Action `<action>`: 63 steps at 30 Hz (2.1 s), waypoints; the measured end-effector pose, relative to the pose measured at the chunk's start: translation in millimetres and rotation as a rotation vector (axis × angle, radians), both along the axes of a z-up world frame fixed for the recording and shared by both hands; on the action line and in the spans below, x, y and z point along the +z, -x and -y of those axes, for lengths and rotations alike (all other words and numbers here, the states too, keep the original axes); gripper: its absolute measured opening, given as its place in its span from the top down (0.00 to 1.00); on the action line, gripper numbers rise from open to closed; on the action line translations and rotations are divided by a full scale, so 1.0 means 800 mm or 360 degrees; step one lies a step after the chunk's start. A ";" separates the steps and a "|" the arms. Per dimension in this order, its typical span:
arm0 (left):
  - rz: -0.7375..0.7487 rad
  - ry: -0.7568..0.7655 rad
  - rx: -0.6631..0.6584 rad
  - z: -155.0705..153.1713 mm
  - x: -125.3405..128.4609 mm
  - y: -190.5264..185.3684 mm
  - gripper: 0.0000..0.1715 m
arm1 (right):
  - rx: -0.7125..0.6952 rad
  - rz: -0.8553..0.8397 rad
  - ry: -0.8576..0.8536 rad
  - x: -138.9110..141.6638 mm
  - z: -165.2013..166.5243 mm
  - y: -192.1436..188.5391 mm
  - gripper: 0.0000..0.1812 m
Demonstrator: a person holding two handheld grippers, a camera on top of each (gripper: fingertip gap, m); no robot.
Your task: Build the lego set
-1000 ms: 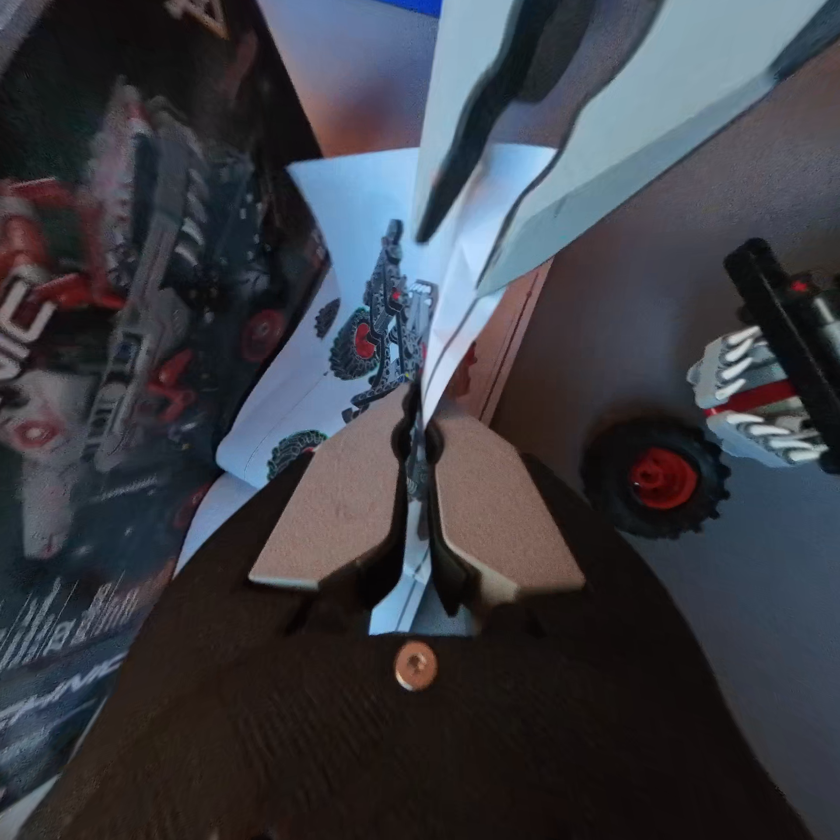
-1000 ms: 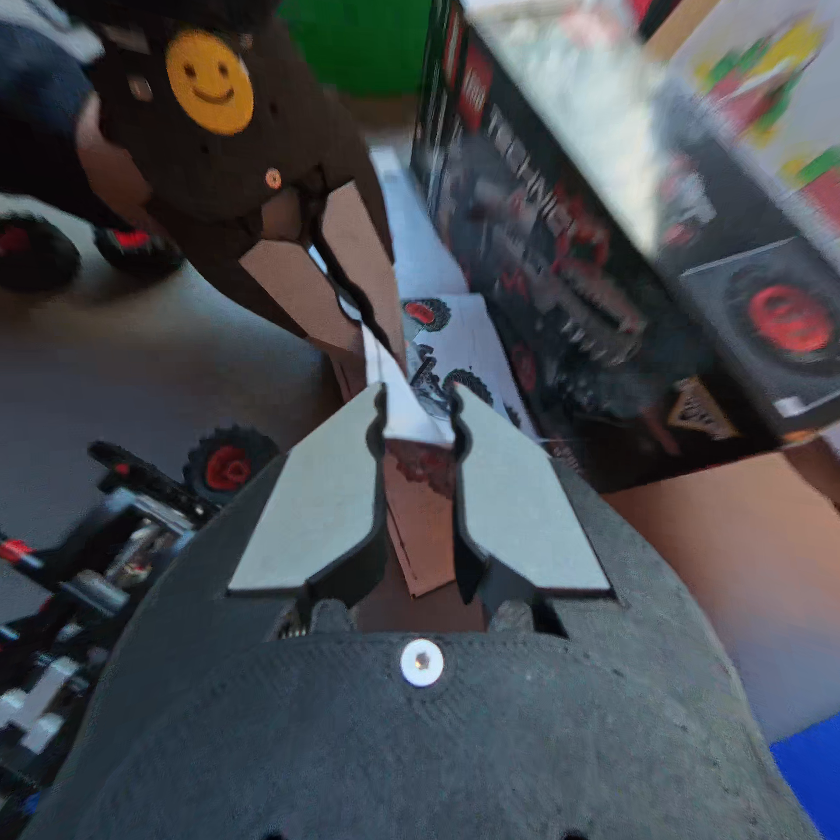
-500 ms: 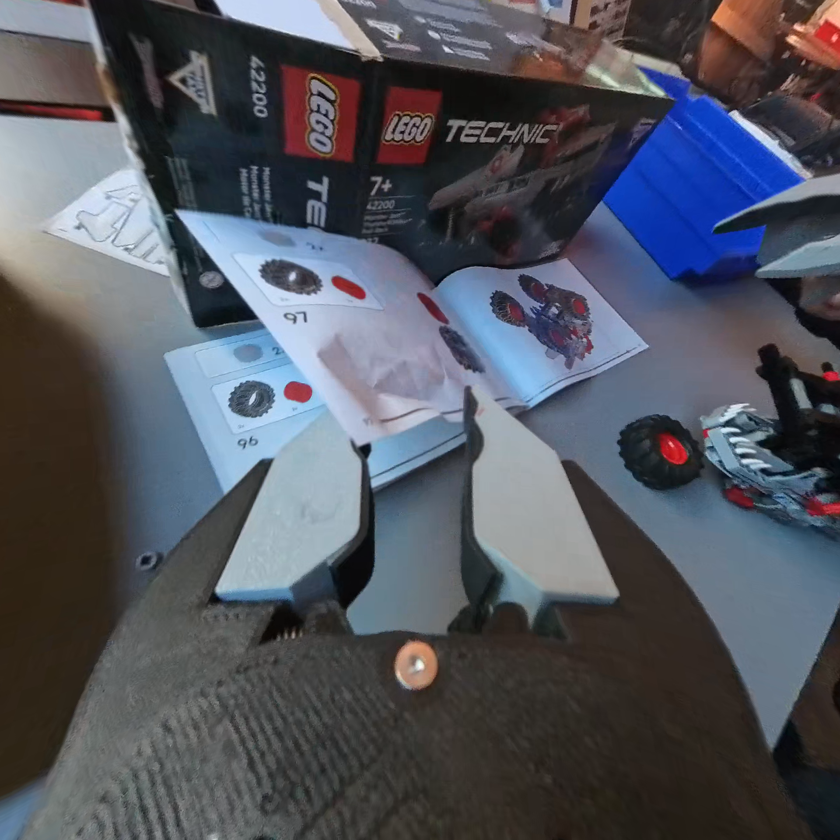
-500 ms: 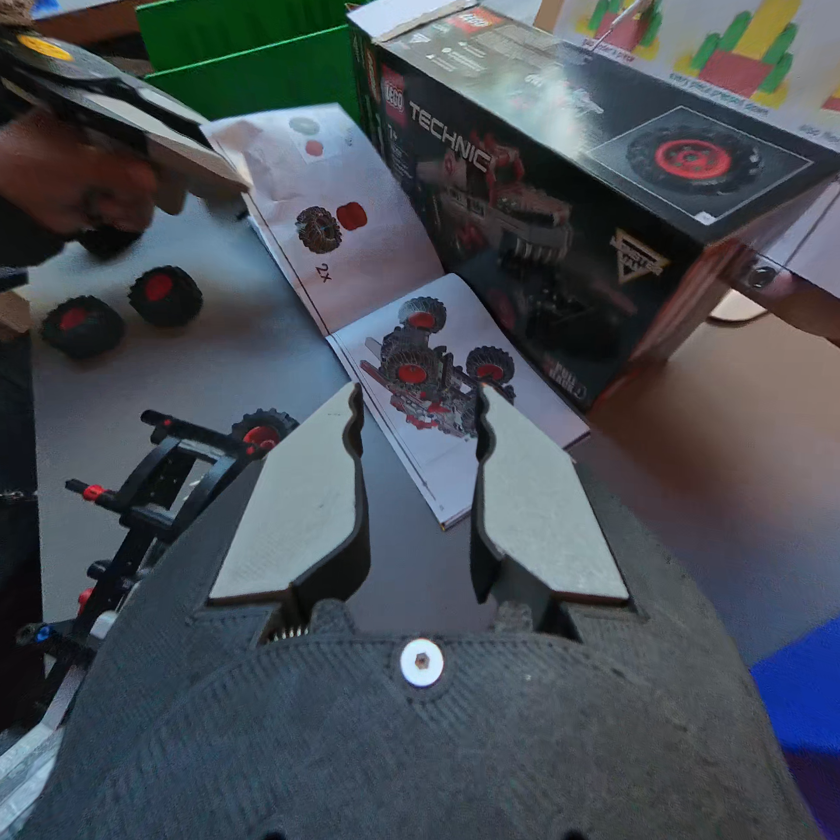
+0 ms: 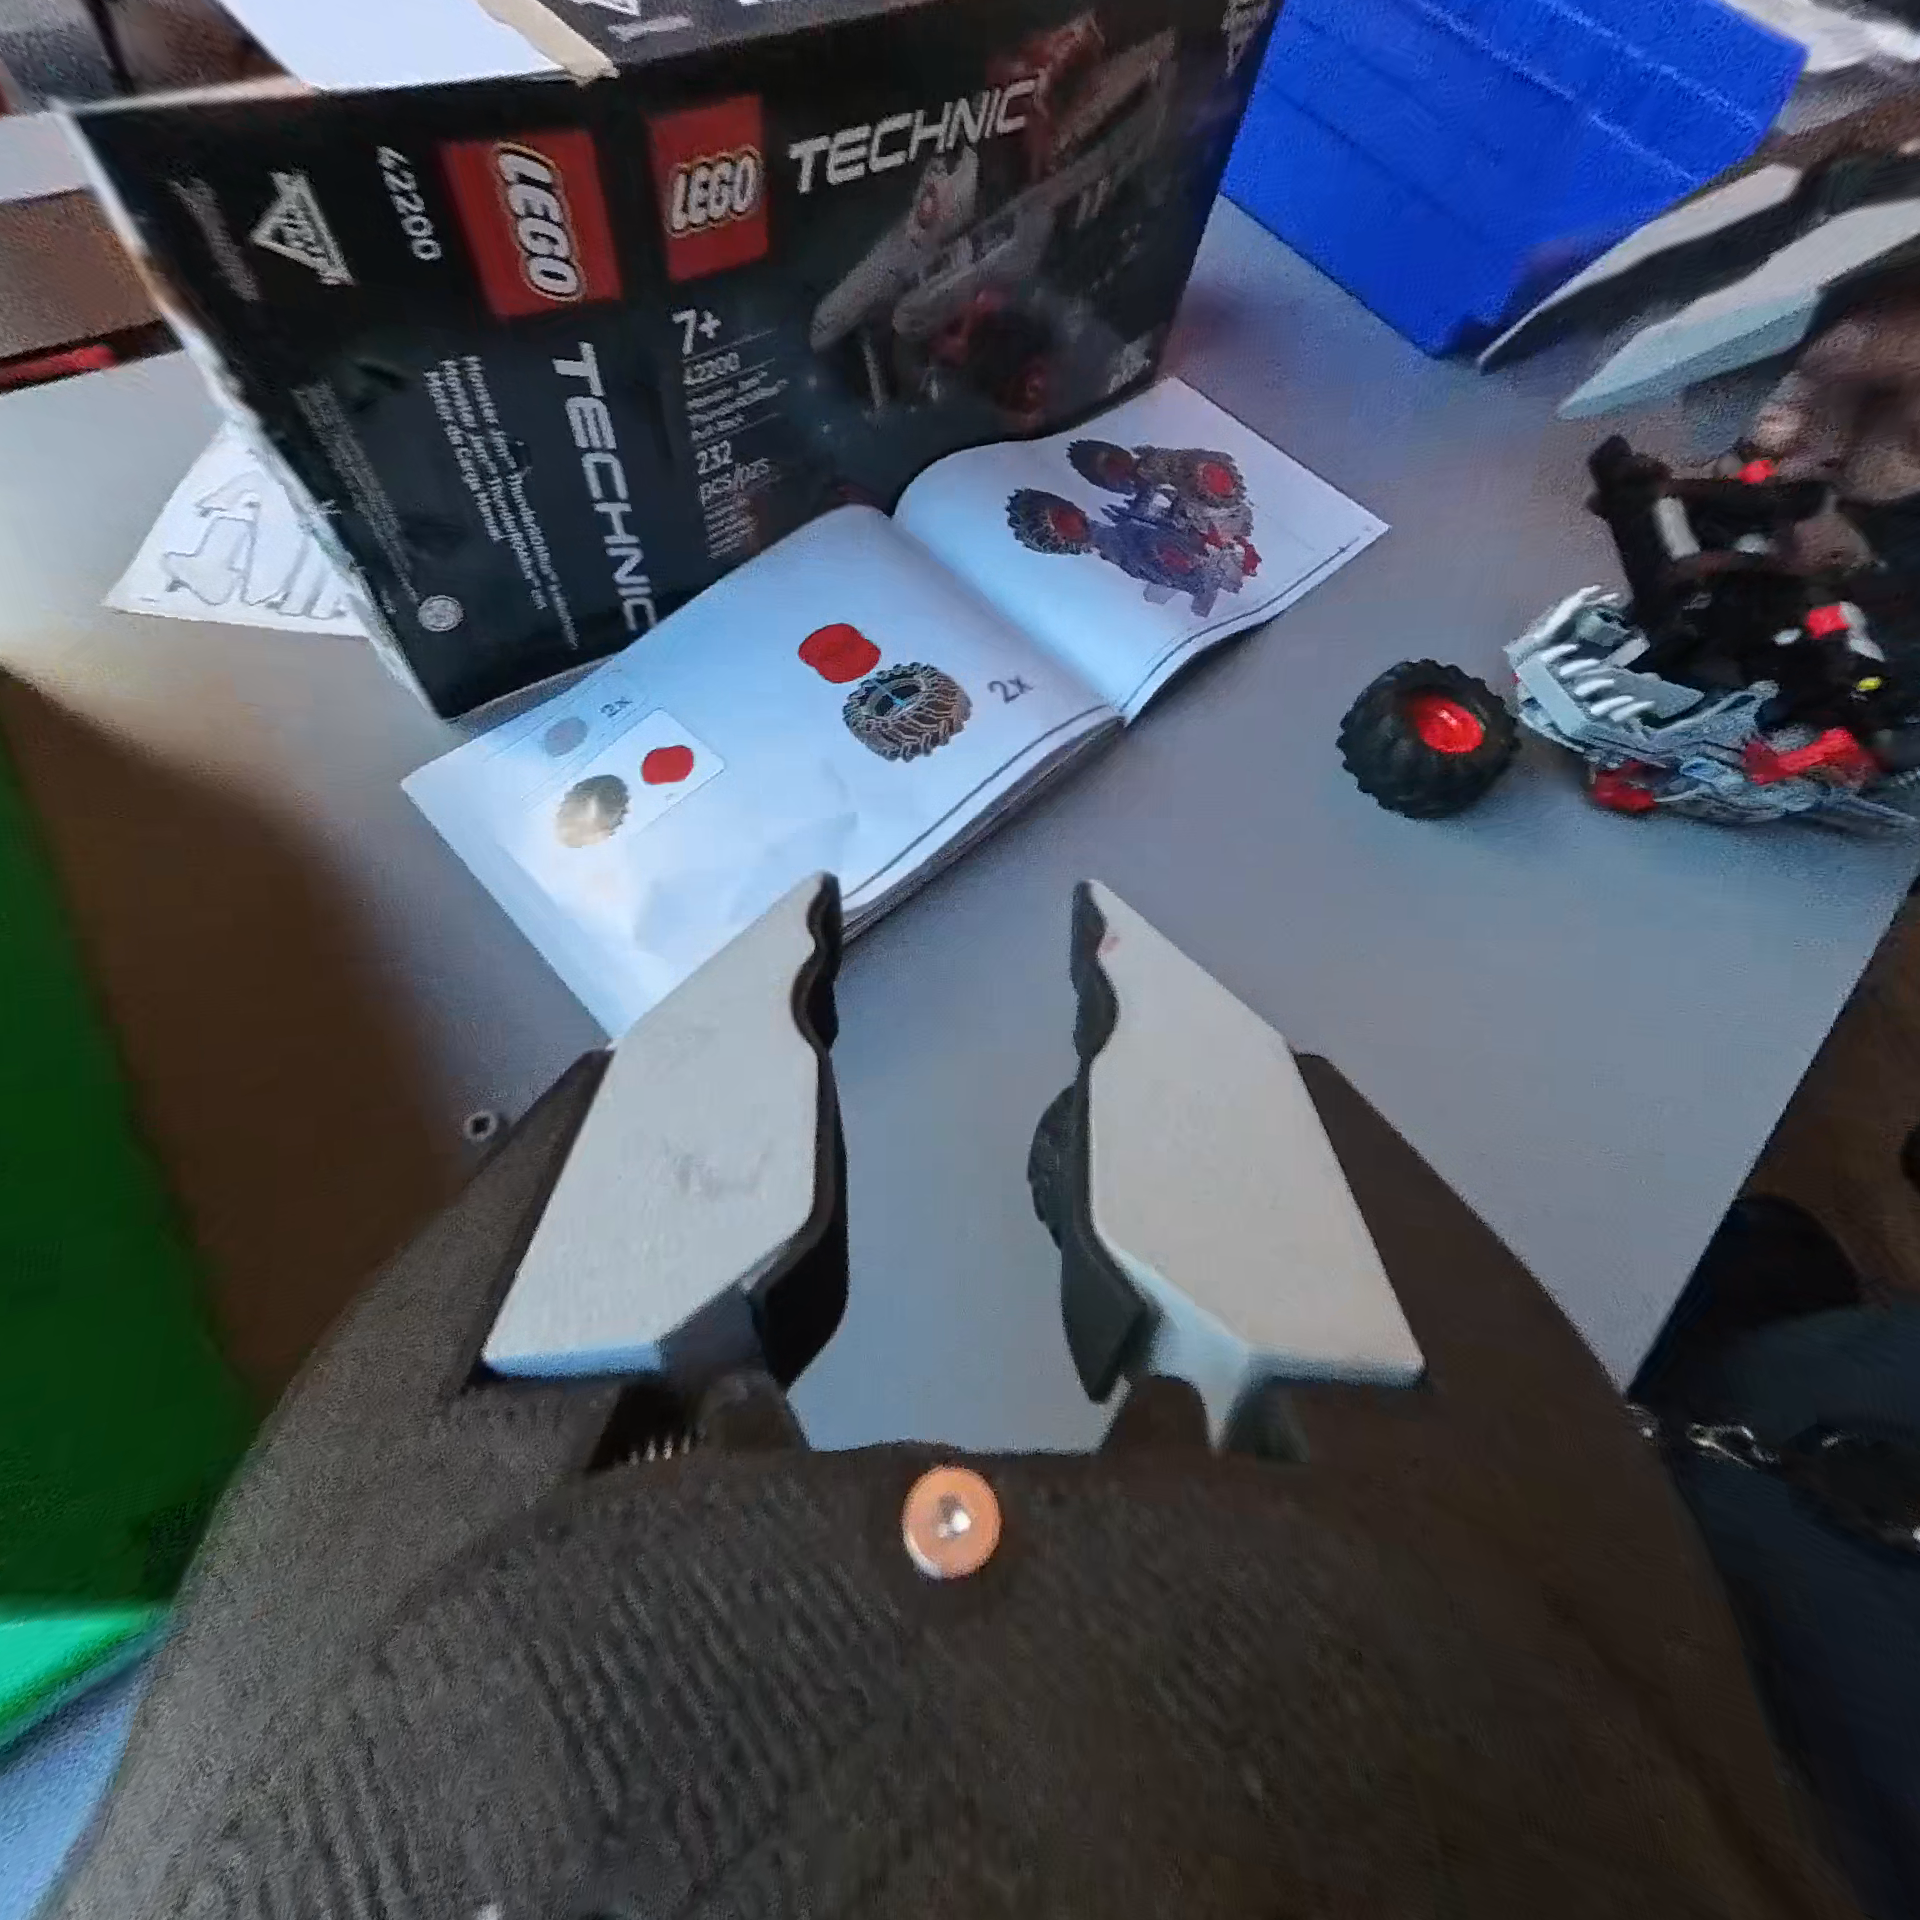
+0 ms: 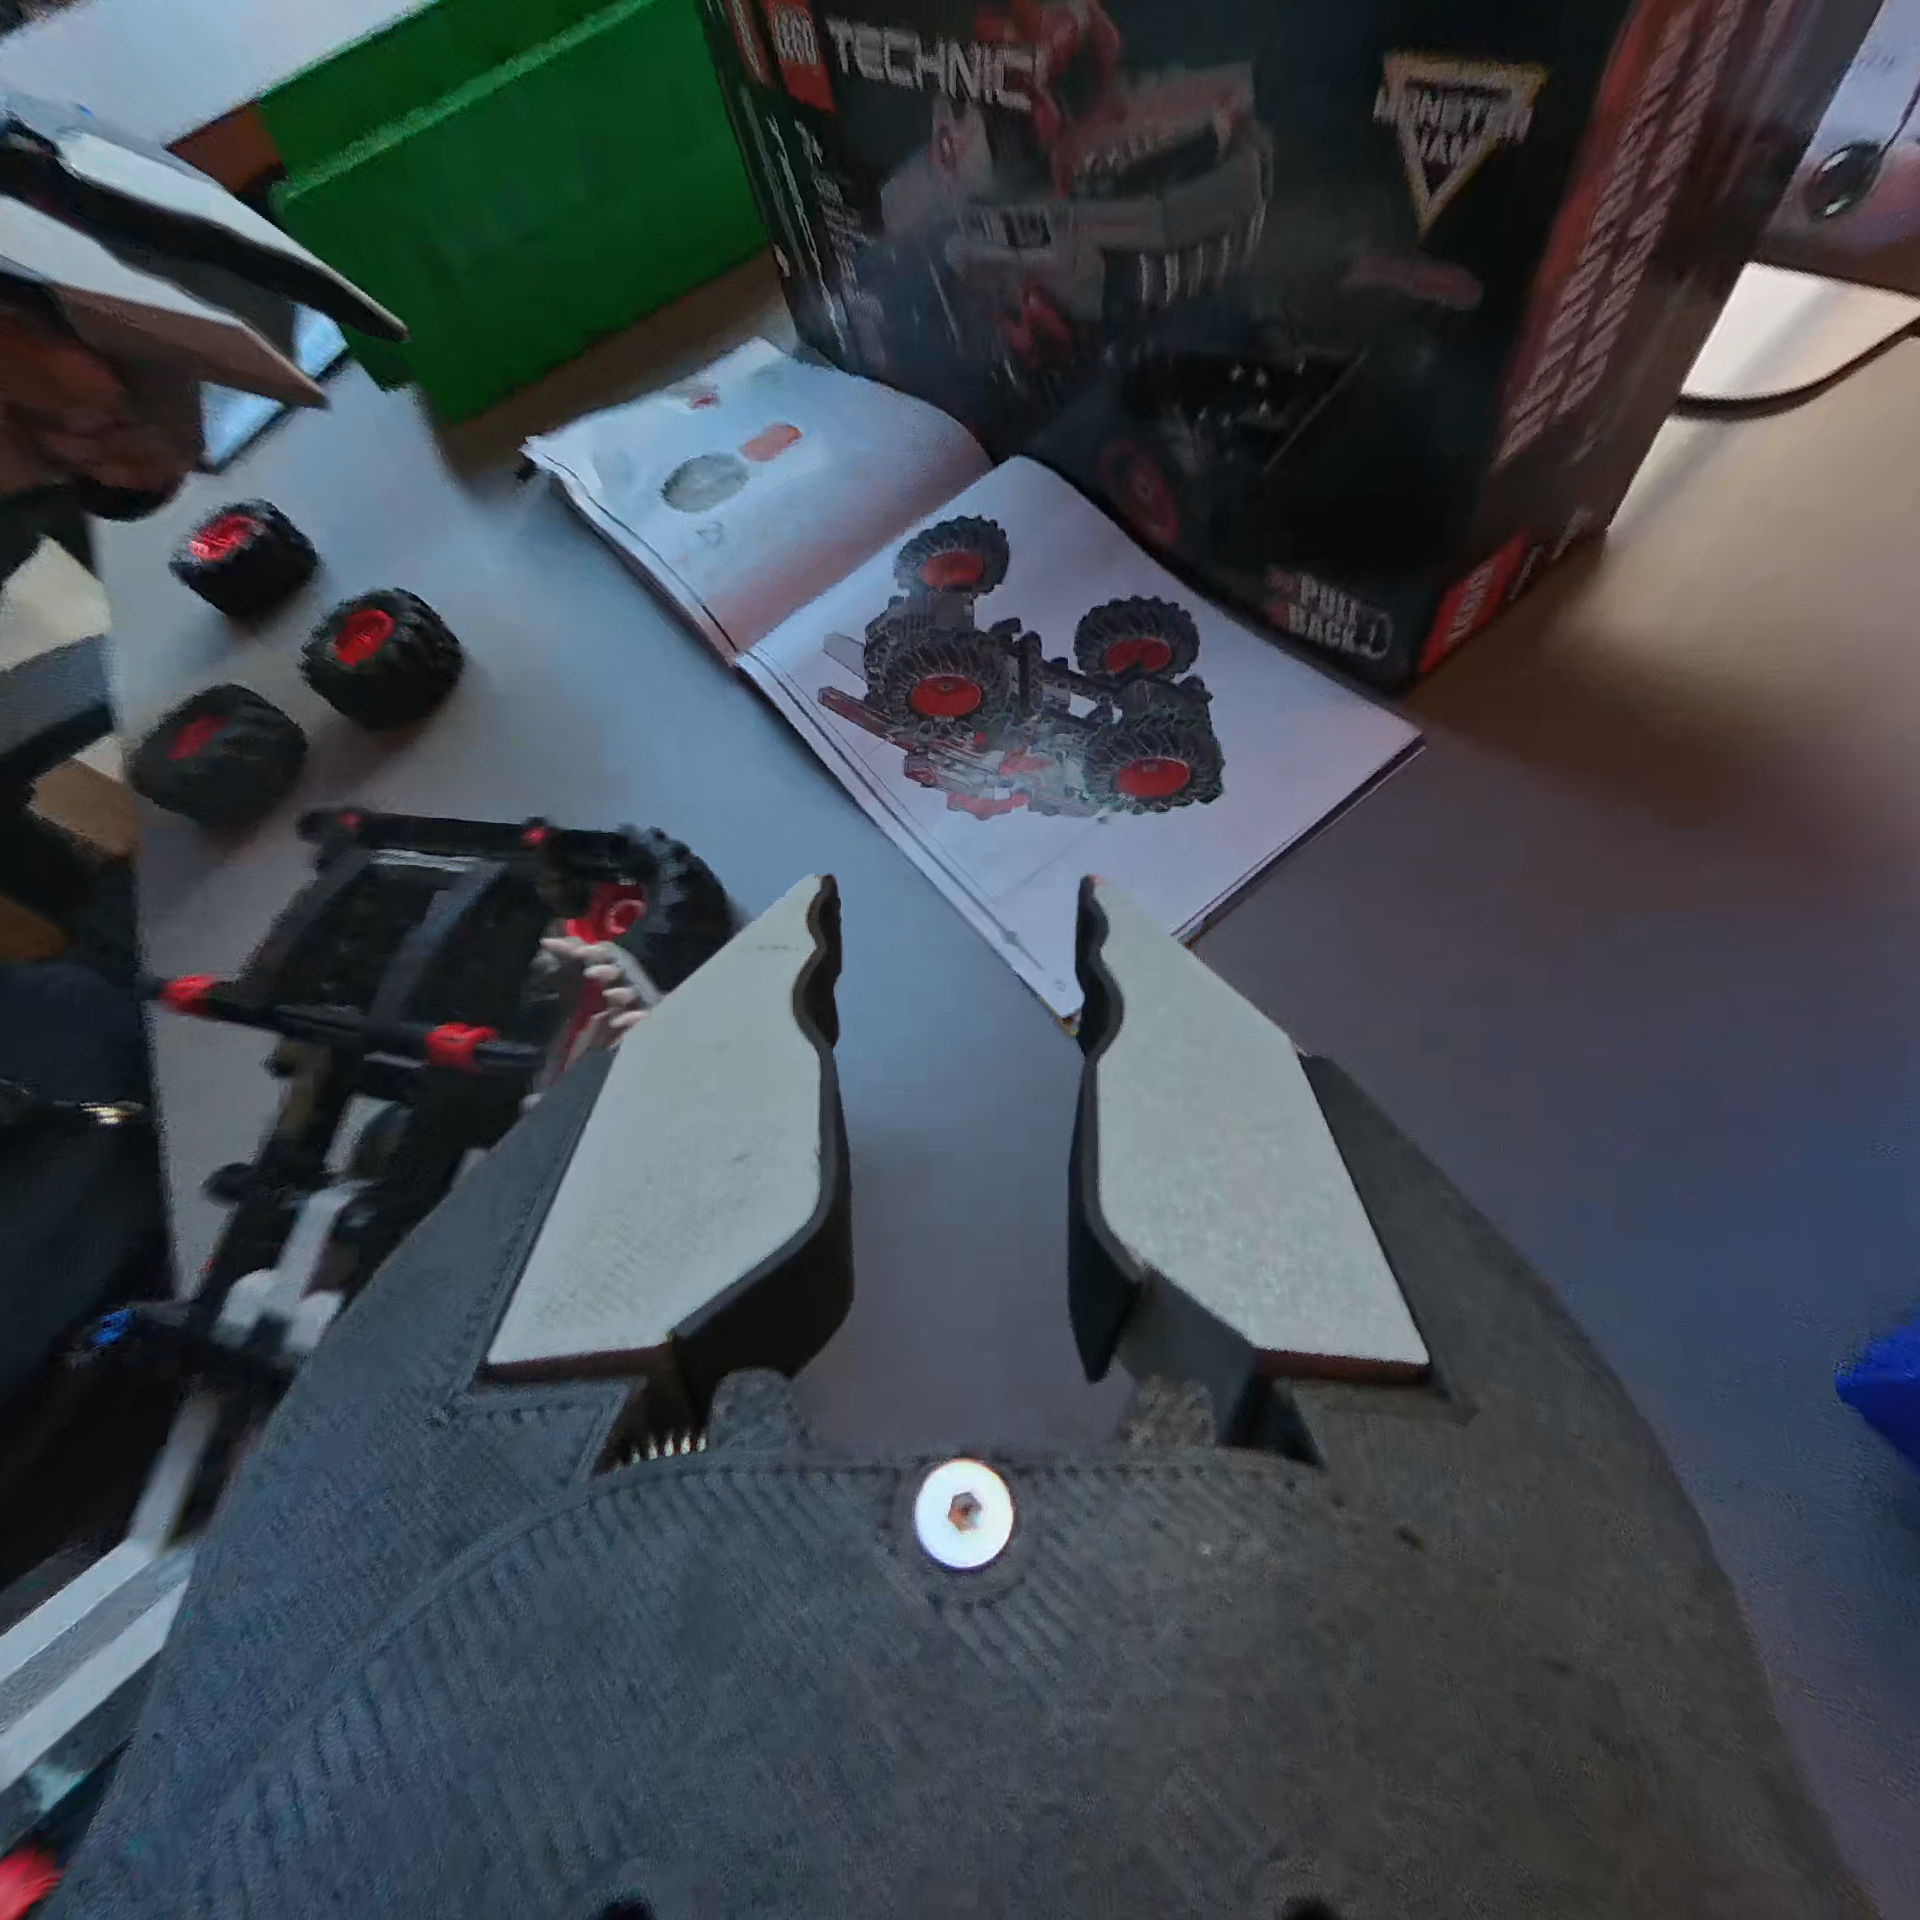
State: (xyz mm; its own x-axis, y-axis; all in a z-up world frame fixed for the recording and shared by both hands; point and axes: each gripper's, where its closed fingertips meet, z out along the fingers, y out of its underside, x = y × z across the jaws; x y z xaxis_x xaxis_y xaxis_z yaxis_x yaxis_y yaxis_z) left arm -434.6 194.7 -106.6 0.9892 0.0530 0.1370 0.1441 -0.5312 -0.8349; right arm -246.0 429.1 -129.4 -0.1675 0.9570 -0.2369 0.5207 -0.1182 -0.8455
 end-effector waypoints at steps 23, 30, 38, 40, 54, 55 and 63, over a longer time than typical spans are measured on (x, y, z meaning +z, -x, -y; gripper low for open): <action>-0.0191 0.0130 -0.0309 -0.034 -0.015 0.005 0.72 | 0.0219 0.0189 -0.0488 -0.076 -0.006 0.083 0.63; -0.0134 -0.0107 -0.0179 -0.024 0.028 0.038 0.71 | 0.0230 0.0272 -0.0462 -0.087 -0.006 0.084 0.62; -0.0231 0.0063 -0.0117 0.012 0.013 0.068 0.70 | 0.0304 0.0259 -0.0484 -0.087 0.002 0.082 0.59; -0.0143 0.0126 -0.0148 0.019 -0.001 0.061 0.69 | 0.0332 0.0242 -0.0507 -0.086 0.006 0.082 0.61; -0.0350 0.0513 -0.0148 0.002 -0.078 0.057 0.70 | 0.0377 0.0178 -0.0496 -0.078 0.016 0.083 0.68; -0.0341 0.0512 -0.0149 -0.001 -0.081 0.057 0.70 | 0.0392 0.0148 -0.0469 -0.074 0.018 0.082 0.65; -0.0305 0.0574 -0.0103 -0.008 -0.100 0.067 0.77 | 0.0409 0.0229 -0.0497 -0.085 0.019 0.081 0.71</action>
State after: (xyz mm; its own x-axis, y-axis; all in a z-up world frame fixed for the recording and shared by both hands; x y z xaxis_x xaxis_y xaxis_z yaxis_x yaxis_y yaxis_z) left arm -488.4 201.2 -186.5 0.9978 0.0006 -0.0660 -0.0394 -0.7975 -0.6020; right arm -310.5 414.1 -197.6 -0.3964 0.9179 0.0192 0.6149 0.2810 -0.7369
